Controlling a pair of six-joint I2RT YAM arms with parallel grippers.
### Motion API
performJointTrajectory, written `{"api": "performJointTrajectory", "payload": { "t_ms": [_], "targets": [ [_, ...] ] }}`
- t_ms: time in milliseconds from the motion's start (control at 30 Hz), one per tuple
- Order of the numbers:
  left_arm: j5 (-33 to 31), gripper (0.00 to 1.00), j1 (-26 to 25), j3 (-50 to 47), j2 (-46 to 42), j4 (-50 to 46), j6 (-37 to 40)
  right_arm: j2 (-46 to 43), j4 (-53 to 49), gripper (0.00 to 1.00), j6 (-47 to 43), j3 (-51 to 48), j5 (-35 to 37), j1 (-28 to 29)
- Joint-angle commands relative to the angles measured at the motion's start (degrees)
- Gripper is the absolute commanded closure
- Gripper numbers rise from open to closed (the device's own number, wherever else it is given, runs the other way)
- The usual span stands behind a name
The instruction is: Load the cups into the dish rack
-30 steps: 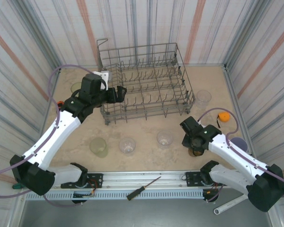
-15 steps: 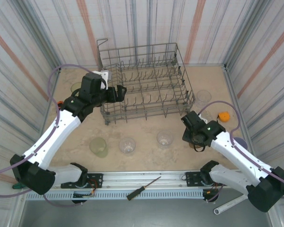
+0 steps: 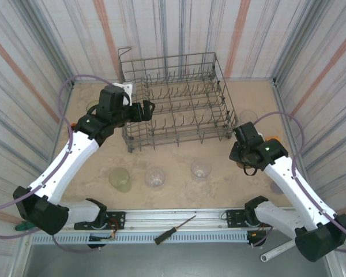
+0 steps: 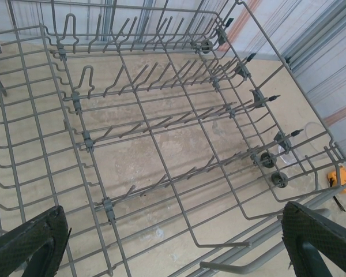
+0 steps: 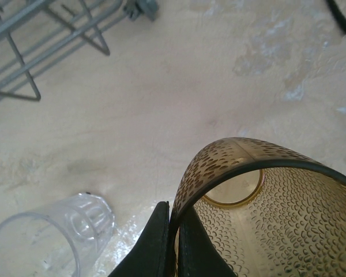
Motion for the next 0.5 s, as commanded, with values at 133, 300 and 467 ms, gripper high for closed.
{"api": "performJointTrajectory", "payload": {
  "t_ms": [133,300,467],
  "targets": [
    [0.7,0.01,-0.3,0.7,-0.8,1.4,-0.8,0.1,-3.3,1.00,-9.0,7.6,-2.0,-6.6],
    [-0.1,0.01,-0.3,2.0,0.1,-0.8,-1.9,1.3,-3.1,1.00,-13.2,13.1,-3.7,-10.8],
    [1.3,0.01,-0.3,0.7,-0.4,-0.1,-3.7,4.7,-1.2,1.00,-15.2,16.5,-7.6,-12.8]
  ]
}}
